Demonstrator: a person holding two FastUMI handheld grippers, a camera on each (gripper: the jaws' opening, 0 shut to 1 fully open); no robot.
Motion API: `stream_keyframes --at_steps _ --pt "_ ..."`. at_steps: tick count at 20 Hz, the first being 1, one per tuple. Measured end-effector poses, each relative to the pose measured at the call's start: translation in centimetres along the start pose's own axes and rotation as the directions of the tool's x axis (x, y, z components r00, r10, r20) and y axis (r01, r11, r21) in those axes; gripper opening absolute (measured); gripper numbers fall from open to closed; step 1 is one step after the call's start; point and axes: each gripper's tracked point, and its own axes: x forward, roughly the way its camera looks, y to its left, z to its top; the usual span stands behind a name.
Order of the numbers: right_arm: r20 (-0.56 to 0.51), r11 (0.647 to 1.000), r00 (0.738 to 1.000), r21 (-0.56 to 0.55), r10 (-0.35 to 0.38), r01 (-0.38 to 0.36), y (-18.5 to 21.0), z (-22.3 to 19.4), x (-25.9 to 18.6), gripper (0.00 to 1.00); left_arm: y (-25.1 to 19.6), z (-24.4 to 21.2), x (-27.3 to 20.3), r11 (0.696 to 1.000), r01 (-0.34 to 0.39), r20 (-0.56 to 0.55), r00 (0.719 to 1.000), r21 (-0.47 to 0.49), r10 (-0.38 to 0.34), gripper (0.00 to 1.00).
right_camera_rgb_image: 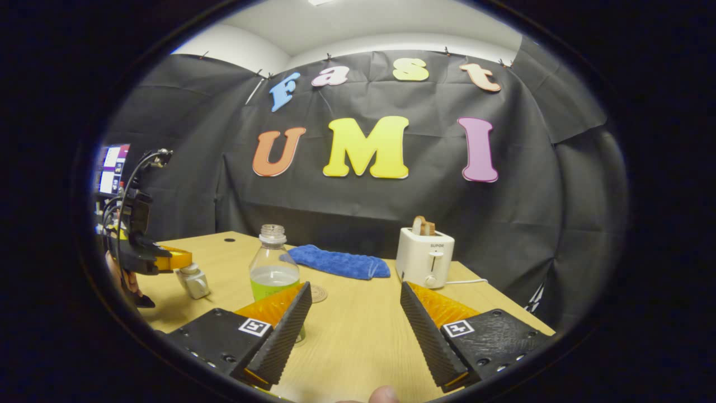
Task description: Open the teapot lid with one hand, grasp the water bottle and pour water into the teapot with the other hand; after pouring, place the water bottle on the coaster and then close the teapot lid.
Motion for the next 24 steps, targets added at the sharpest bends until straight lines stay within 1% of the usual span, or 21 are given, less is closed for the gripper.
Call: stream_keyframes --at_steps 1,2,3,4,5,6,7,8,12,14,15,16,18,19,21,22,23,24 --pt "-0.002 0.999 1.0 0.012 0.029 -0.029 0.6 0.0 -0.1 0.95 0.1 0.5 -0.3 1.0 0.001 0.013 1.0 0.001 -0.001 0.03" --pt "-0.006 0.998 0.998 0.025 0.065 -0.065 1.4 -0.3 -0.2 0.98 0.0 1.0 -0.7 1.0 0.005 0.026 1.0 0.001 -0.005 0.03" --pt "-0.013 0.994 0.994 0.039 0.105 -0.105 2.4 -0.4 -0.4 0.95 0.0 1.5 -1.1 1.0 0.008 0.038 0.999 -0.004 -0.008 0.03" --pt "-0.021 0.989 0.99 0.051 0.14 -0.139 3.3 -0.8 -0.5 0.95 0.0 1.9 -1.7 1.0 0.013 0.051 0.999 -0.01 -0.012 0.03" --pt "-0.032 0.986 0.987 0.053 0.158 -0.156 4.0 -1.1 -0.4 0.95 0.0 2.2 -2.1 1.0 0.017 0.063 0.998 -0.015 -0.016 0.03" --pt "-0.044 0.985 0.985 0.049 0.166 -0.164 4.5 -1.6 -0.2 0.98 0.0 2.4 -2.6 1.0 0.019 0.072 0.997 -0.018 -0.017 0.03" --pt "-0.055 0.984 0.984 0.045 0.172 -0.17 5.0 -2.0 0.1 0.95 0.0 2.5 -3.1 1.0 0.022 0.078 0.997 -0.02 -0.021 0.03" --pt "-0.065 0.983 0.981 0.046 0.181 -0.178 5.8 -2.4 0.6 0.95 -0.1 2.6 -3.6 0.999 0.026 0.083 0.996 -0.024 -0.024 0.02" --pt "-0.102 0.978 0.973 0.064 0.206 -0.2 8.3 -3.7 3.0 0.96 0.5 2.5 -4.7 0.999 0.027 0.091 0.996 -0.036 -0.024 0.03" --pt "-0.114 0.978 0.973 0.065 0.203 -0.197 9.0 -4.2 4.0 0.96 1.2 2.2 -4.9 0.999 0.015 0.085 0.996 -0.041 -0.012 0.03" --pt "-0.122 0.98 0.973 0.067 0.195 -0.188 9.1 -4.4 4.5 0.98 1.5 2.1 -5.0 0.999 0.01 0.084 0.996 -0.045 -0.007 0.03" --pt "-0.128 0.981 0.974 0.072 0.188 -0.18 9.1 -4.5 4.7 0.95 1.7 2.1 -5.1 0.999 0.01 0.088 0.996 -0.052 -0.006 0.03" --pt "-0.136 0.982 0.974 0.077 0.181 -0.172 9.2 -4.6 4.8 0.96 2.1 2.2 -5.3 0.998 0.011 0.094 0.996 -0.067 -0.004 0.02" --pt "-0.134 0.983 0.975 0.071 0.176 -0.168 9.4 -4.6 5.0 0.84 2.1 2.3 -5.3 0.997 0.014 0.099 0.995 -0.073 -0.007 0.03" --pt "-0.128 0.986 0.978 0.046 0.164 -0.16 9.4 -4.1 5.1 0.73 2.3 2.4 -5.2 0.997 0.022 0.105 0.994 -0.073 -0.014 0.03" --pt "-0.128 0.986 0.978 0.015 0.165 -0.165 9.6 -3.8 5.2 0.75 2.5 2.4 -5.1 0.997 0.023 0.109 0.994 -0.072 -0.015 0.02" --pt "-0.127 0.984 0.978 -0.035 0.167 -0.172 10.0 -3.3 5.2 0.73 2.7 2.5 -5.2 0.997 0.027 0.115 0.993 -0.073 -0.018 0.03" --pt "-0.123 0.978 0.977 -0.095 0.172 -0.184 10.4 -2.5 5.4 0.74 3.0 2.5 -5.2 0.996 0.031 0.122 0.992 -0.08 -0.021 0.03"
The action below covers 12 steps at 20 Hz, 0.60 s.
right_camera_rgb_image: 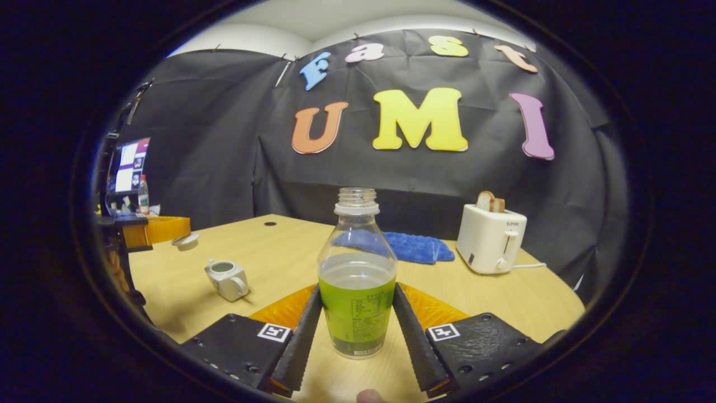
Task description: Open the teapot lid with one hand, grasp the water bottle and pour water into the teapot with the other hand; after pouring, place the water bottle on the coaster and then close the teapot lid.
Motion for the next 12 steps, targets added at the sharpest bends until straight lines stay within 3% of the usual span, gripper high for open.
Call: stream_keyframes --at_steps 2,5,10,12 --pt "0.004 0.992 1.0 -0.124 0.022 -0.021 1.1 1.6 0.8 0.71 0.5 0.3 0.4 1.0 0.008 0.008 1.0 -0.016 -0.008 0.03" --pt "-0.02 0.95 0.998 -0.307 0.059 -0.063 3.5 2.9 2.2 0.72 2.1 0.3 0.4 1.0 -0.006 0.01 1.0 -0.031 0.006 0.03" --pt "-0.053 0.83 0.997 -0.553 0.061 -0.08 6.2 3.8 5.0 0.72 5.4 0.5 -0.4 0.999 -0.052 0.042 0.998 -0.007 0.052 0.02" --pt "-0.064 0.763 0.996 -0.641 0.055 -0.083 7.0 3.6 6.1 0.72 5.9 0.4 -0.5 0.999 -0.051 0.045 0.998 0.005 0.05 0.03"
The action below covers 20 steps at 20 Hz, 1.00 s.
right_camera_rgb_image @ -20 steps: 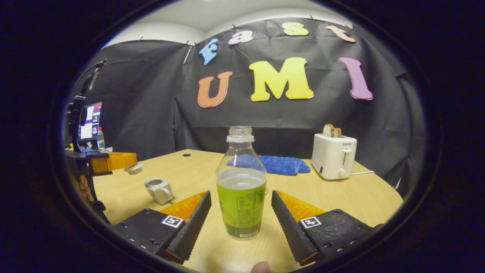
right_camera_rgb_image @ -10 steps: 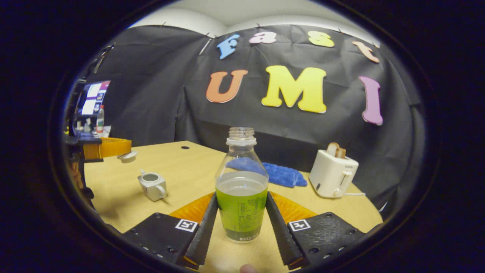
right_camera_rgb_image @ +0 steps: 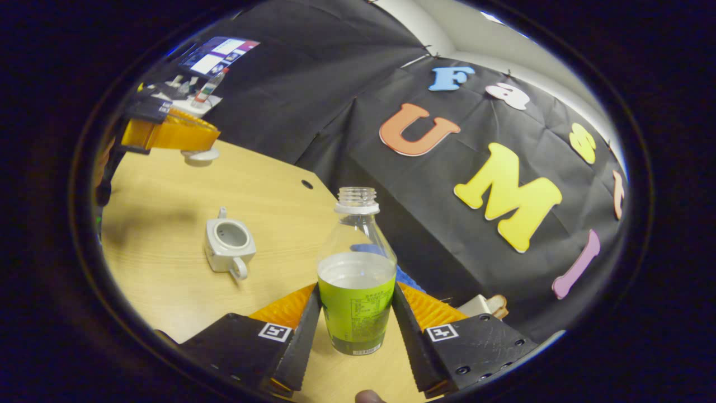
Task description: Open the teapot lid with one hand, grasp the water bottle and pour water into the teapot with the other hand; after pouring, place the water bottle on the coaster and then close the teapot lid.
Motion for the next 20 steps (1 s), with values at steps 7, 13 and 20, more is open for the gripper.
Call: stream_keyframes --at_steps 7,13,20 --pt "0.015 0.937 0.999 -0.344 -0.05 0.052 1.4 0.4 2.4 0.72 2.0 -1.1 0.5 1.0 -0.011 -0.021 1.0 0.005 0.011 0.03" --pt "0.084 0.797 0.992 -0.591 -0.091 0.124 1.2 1.4 3.6 0.72 2.6 -1.2 0.6 1.0 -0.013 -0.018 1.0 0.005 0.014 0.02" --pt "0.159 0.601 0.982 -0.777 -0.1 0.187 1.8 2.9 4.1 0.72 3.0 -1.4 0.5 1.0 -0.015 -0.024 1.0 0.003 0.015 0.03"
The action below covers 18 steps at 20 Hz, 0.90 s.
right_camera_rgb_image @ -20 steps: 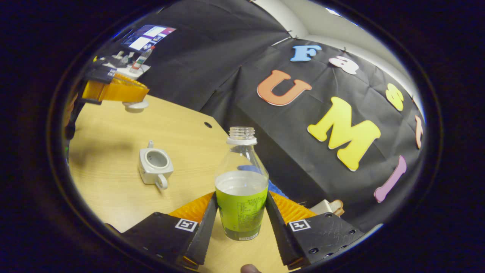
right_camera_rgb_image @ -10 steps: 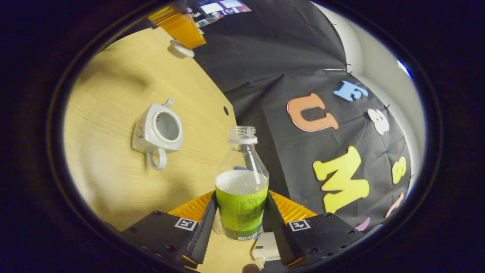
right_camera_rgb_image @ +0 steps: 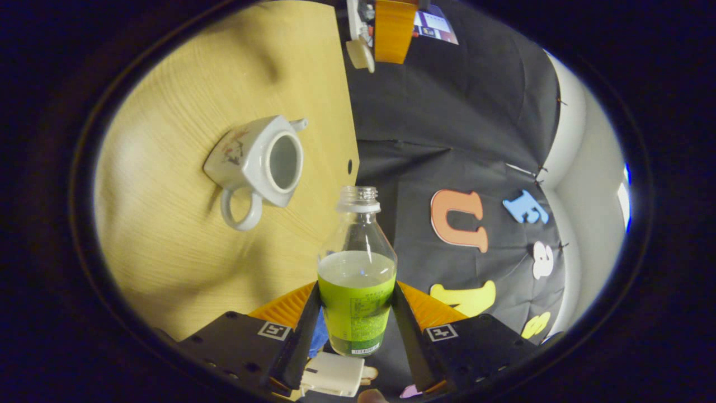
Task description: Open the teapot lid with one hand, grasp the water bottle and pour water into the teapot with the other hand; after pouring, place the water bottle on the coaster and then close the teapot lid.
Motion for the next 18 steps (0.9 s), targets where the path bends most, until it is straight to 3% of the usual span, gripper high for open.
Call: stream_keyframes --at_steps 7,18 --pt "0.029 0.978 0.998 -0.2 -0.052 0.056 -1.1 0.5 0.3 0.72 0.6 -0.4 0.0 1.0 -0.006 -0.01 1.0 0.008 0.007 0.03" --pt "0.074 0.918 0.995 -0.387 -0.07 0.093 -2.0 2.1 -0.1 0.71 0.9 -0.7 -0.1 1.0 -0.004 -0.019 1.0 0.015 0.005 0.03"
